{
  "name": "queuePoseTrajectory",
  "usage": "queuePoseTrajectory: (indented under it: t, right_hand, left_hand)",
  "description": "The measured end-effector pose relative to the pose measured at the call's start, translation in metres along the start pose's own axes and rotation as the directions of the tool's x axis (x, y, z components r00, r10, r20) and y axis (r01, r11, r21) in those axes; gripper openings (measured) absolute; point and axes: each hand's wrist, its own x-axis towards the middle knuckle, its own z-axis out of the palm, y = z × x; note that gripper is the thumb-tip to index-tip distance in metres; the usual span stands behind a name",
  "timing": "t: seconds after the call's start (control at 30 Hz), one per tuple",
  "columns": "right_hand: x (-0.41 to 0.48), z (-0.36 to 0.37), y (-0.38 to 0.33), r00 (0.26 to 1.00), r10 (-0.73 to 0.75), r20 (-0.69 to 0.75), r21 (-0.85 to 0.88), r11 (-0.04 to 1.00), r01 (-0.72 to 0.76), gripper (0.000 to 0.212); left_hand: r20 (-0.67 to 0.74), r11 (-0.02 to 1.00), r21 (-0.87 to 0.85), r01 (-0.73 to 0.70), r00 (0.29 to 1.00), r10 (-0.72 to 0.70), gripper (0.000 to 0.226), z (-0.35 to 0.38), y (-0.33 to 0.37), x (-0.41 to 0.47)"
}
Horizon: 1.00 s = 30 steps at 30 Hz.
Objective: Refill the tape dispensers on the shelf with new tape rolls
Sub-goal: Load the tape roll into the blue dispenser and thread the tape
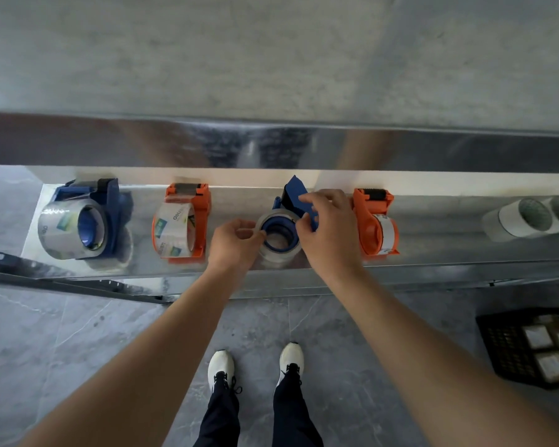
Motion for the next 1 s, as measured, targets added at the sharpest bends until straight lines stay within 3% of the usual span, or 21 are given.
queuePoseTrajectory:
  t: [0.17, 0.3, 0.63, 1.0]
  right_hand:
    - [-0.002, 0.005, 0.012, 0.988, 0.132, 0.081, -0.041, 0.991, -0.129, 0.048]
    - [-0.005, 0.015, 0.022, 0.966, 0.221, 0.136, -0.016, 0.975, -0.22, 0.046]
    - [-0.018, 0.024, 0.023, 0.947, 0.276, 0.163, 0.103, 0.95, -0.294, 0.047]
    - [-0.023, 0.023, 0.026, 0.93, 0.345, 0.127, 0.263, 0.892, -0.367, 0.043]
  left_hand:
    - [-0.001, 1.0, -0.024, 0.001, 1.0, -0.001, 0.018, 0.002, 0.002, 0.0]
    - [0.0, 1.0, -0.009, 0.009, 1.0, -0.009, 0.02, 0.003, 0.003, -0.001]
    - [0.011, 1.0, 0.004, 0.012, 1.0, -0.012, 0.008, 0.005, 0.001, -0.005]
    - [0.014, 0.974, -0.215, 0.071, 0.997, -0.069, 0.012, 0.008, 0.005, -0.017]
